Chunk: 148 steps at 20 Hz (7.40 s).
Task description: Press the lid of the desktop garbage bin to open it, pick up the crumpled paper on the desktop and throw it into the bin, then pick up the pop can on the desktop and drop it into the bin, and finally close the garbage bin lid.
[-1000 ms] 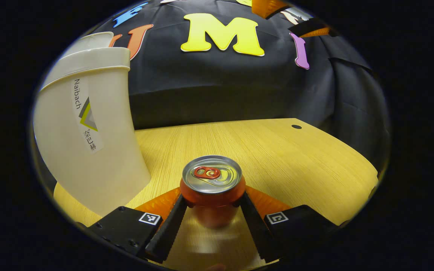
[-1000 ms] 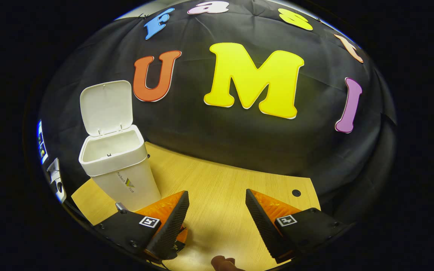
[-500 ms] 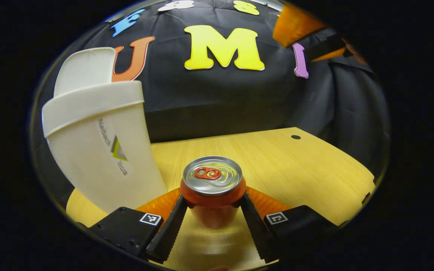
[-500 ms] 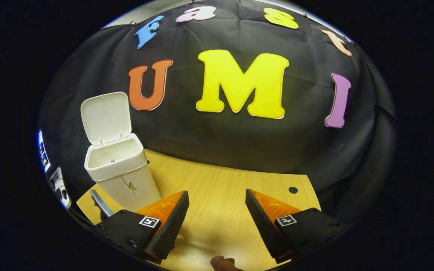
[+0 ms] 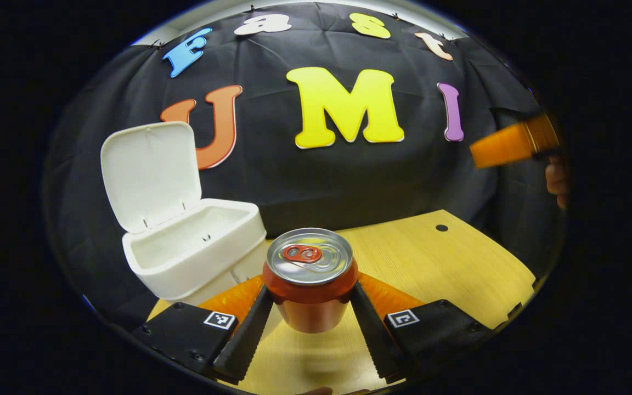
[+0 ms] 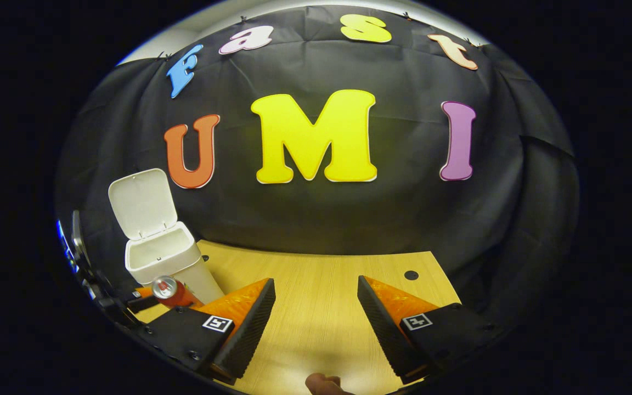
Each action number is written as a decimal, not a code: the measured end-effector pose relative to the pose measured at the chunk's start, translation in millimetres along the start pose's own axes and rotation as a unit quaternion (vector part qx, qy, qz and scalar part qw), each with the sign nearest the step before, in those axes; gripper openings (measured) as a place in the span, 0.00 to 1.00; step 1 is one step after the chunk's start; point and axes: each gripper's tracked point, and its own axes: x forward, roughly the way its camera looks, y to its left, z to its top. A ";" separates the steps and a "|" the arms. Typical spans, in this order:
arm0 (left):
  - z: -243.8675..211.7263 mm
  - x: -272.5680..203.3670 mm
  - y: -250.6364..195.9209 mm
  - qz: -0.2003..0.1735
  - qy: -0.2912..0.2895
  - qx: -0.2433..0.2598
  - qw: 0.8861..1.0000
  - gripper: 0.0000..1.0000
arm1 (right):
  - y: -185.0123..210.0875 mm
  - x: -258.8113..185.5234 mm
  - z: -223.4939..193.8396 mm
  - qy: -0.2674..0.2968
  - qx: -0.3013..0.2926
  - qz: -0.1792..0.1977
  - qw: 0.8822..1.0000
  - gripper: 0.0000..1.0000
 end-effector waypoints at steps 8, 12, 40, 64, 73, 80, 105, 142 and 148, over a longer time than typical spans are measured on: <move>67.8 -11.6 84.2 0.074 0.013 -0.019 0.997 0.84 | 4.2 2.9 -7.2 0.006 0.041 0.010 0.999 0.94; 78.1 1.0 129.9 0.119 0.010 -0.037 0.992 0.84 | 13.0 8.4 -24.7 0.022 0.046 0.015 0.999 0.94; 149.6 19.1 182.8 0.193 -0.070 -0.036 0.978 0.90 | 28.4 19.8 -47.7 0.058 0.019 0.027 0.998 0.95; 205.0 70.3 278.0 0.283 -0.050 -0.128 0.949 0.98 | -2.8 33.4 -53.6 0.071 0.026 0.005 0.997 0.96; 187.1 67.4 254.2 0.268 -0.035 -0.163 0.949 0.98 | -6.7 33.7 -61.3 0.078 0.024 0.004 0.997 0.96; 160.8 51.2 198.2 0.250 -0.044 -0.170 0.952 0.99 | -10.0 20.7 -67.6 0.079 0.011 0.010 0.997 0.96; 40.7 56.9 117.7 0.246 -0.005 -0.140 0.959 0.96 | -47.2 1.7 -98.6 0.096 -0.003 0.045 0.994 0.96; 93.8 -43.9 24.5 0.105 -0.055 -0.080 0.990 0.98 | -39.8 -53.6 -0.7 -0.064 -0.005 -0.044 0.997 0.96; 79.7 -82.9 0.7 0.060 -0.064 -0.061 0.994 0.98 | -9.3 -86.5 -36.9 -0.053 -0.003 -0.037 0.998 0.96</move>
